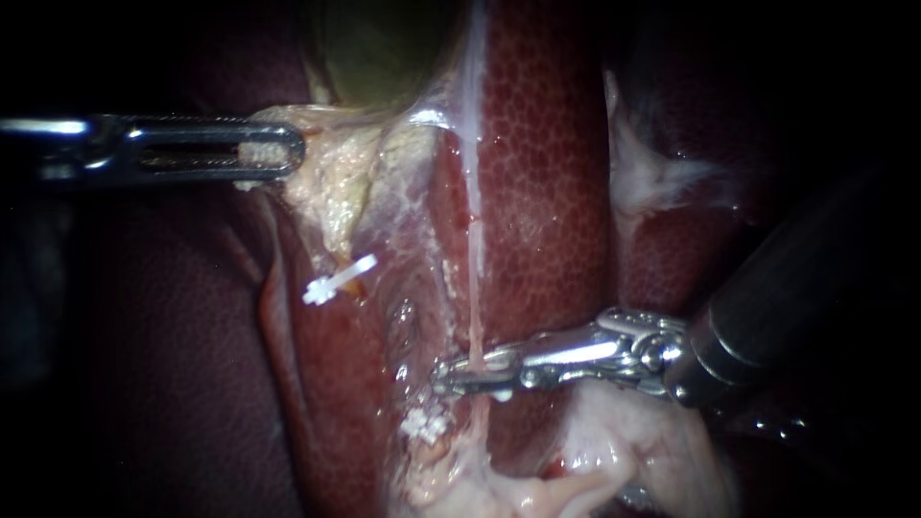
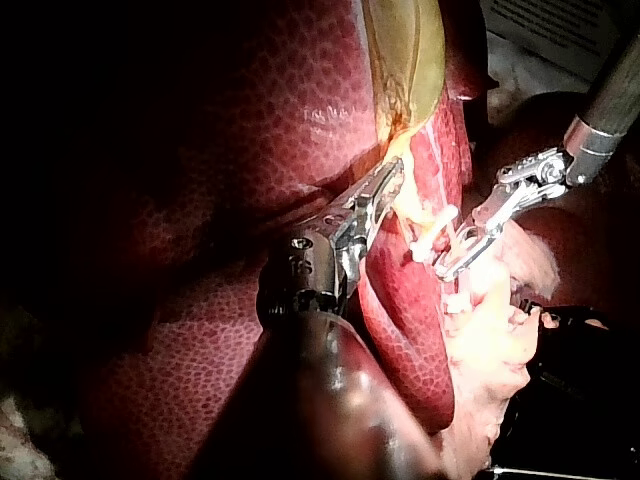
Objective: Going back second clip right tube
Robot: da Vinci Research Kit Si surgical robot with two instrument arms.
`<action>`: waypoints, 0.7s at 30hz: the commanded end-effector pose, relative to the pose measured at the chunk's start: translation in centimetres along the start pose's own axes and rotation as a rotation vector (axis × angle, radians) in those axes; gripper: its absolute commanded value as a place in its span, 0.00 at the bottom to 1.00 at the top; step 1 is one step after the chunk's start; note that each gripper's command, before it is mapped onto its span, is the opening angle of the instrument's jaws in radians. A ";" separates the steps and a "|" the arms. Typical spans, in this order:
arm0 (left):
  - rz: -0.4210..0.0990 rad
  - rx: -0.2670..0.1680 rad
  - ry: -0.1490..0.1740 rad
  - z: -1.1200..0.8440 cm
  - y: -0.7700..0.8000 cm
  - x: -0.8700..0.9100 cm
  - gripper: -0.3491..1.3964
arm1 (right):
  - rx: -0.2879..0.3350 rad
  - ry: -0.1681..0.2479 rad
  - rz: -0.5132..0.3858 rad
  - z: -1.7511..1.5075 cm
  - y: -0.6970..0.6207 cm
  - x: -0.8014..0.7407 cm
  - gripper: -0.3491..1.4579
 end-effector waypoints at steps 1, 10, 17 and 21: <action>0.000 0.001 0.000 0.00 0.00 0.00 0.00 | 0.002 -0.002 0.000 0.00 0.00 0.00 0.00; 0.000 0.001 0.000 0.00 0.00 0.00 0.00 | 0.005 -0.004 0.000 0.00 -0.01 0.01 0.00; 0.000 0.001 0.000 0.00 0.00 0.00 0.00 | 0.020 -0.008 0.000 0.01 -0.08 0.02 0.34; 0.000 0.001 0.000 0.00 0.00 0.00 0.00 | 0.022 0.002 -0.011 0.03 -0.13 0.03 0.47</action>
